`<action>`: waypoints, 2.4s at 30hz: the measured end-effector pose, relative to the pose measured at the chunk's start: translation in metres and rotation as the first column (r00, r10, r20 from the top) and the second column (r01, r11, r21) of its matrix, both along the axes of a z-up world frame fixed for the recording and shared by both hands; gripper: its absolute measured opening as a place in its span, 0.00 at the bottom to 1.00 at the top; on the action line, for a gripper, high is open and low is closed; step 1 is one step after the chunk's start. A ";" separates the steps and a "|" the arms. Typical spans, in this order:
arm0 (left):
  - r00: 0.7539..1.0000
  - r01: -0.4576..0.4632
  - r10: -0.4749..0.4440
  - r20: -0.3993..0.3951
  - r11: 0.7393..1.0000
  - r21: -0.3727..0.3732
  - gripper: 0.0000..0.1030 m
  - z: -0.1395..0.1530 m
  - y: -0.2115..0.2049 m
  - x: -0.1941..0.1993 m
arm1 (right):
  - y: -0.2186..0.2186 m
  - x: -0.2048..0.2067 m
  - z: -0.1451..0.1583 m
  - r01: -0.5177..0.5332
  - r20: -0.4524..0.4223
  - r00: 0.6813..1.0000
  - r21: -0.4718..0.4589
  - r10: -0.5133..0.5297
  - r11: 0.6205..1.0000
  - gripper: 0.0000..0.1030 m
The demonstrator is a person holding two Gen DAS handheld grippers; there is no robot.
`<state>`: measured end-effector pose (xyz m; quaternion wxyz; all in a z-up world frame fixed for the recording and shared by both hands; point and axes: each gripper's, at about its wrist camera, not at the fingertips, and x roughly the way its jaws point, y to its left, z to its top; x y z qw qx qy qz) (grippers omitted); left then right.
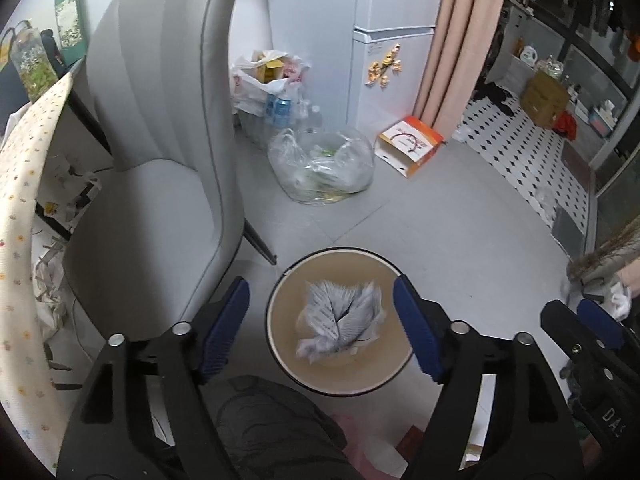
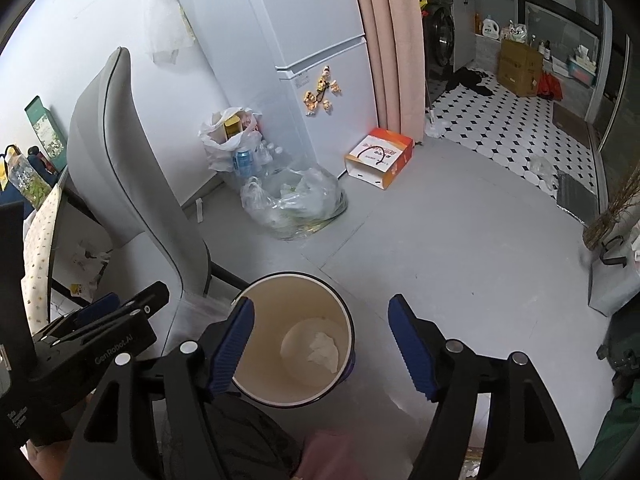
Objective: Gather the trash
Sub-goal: 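Move both tools back to the table toward the remaining trash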
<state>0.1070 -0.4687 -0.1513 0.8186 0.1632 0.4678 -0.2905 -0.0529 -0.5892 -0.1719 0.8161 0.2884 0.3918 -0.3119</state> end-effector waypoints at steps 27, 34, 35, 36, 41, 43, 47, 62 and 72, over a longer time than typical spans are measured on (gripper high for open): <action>0.916 -0.312 0.341 0.213 0.937 -0.159 0.94 0.119 0.163 0.015 | 0.099 0.043 0.086 -0.176 0.108 0.975 -0.163 0.195 0.971 0.92; 0.858 -0.408 0.455 0.239 0.886 -0.223 0.94 0.142 0.227 0.009 | 0.147 0.054 0.115 -0.257 0.135 0.948 -0.212 0.289 0.943 0.92; 0.850 -0.422 0.471 0.234 0.876 -0.232 0.94 0.144 0.236 0.009 | 0.153 0.055 0.119 -0.269 0.138 0.943 -0.217 0.302 0.938 0.92; 0.841 -0.435 0.488 0.233 0.867 -0.244 0.94 0.146 0.245 0.009 | 0.160 0.056 0.122 -0.280 0.138 0.939 -0.224 0.315 0.933 0.92; 0.782 -0.491 0.565 0.264 0.818 -0.298 0.94 0.161 0.293 0.002 | 0.197 0.064 0.143 -0.326 0.144 0.917 -0.270 0.372 0.906 0.92; 0.754 -0.520 0.600 0.268 0.794 -0.316 0.94 0.164 0.315 -0.002 | 0.211 0.067 0.148 -0.345 0.150 0.906 -0.281 0.396 0.895 0.93; 0.672 -0.585 0.673 0.309 0.739 -0.334 0.94 0.168 0.354 -0.009 | 0.243 0.072 0.157 -0.386 0.158 0.881 -0.300 0.445 0.872 0.93; 0.531 -0.643 0.746 0.401 0.663 -0.383 0.94 0.171 0.461 -0.046 | 0.342 0.086 0.175 -0.546 0.140 0.774 -0.347 0.618 0.762 0.93; 0.511 -0.656 0.776 0.370 0.630 -0.415 0.94 0.163 0.505 -0.058 | 0.381 0.088 0.175 -0.603 0.158 0.714 -0.355 0.682 0.714 0.93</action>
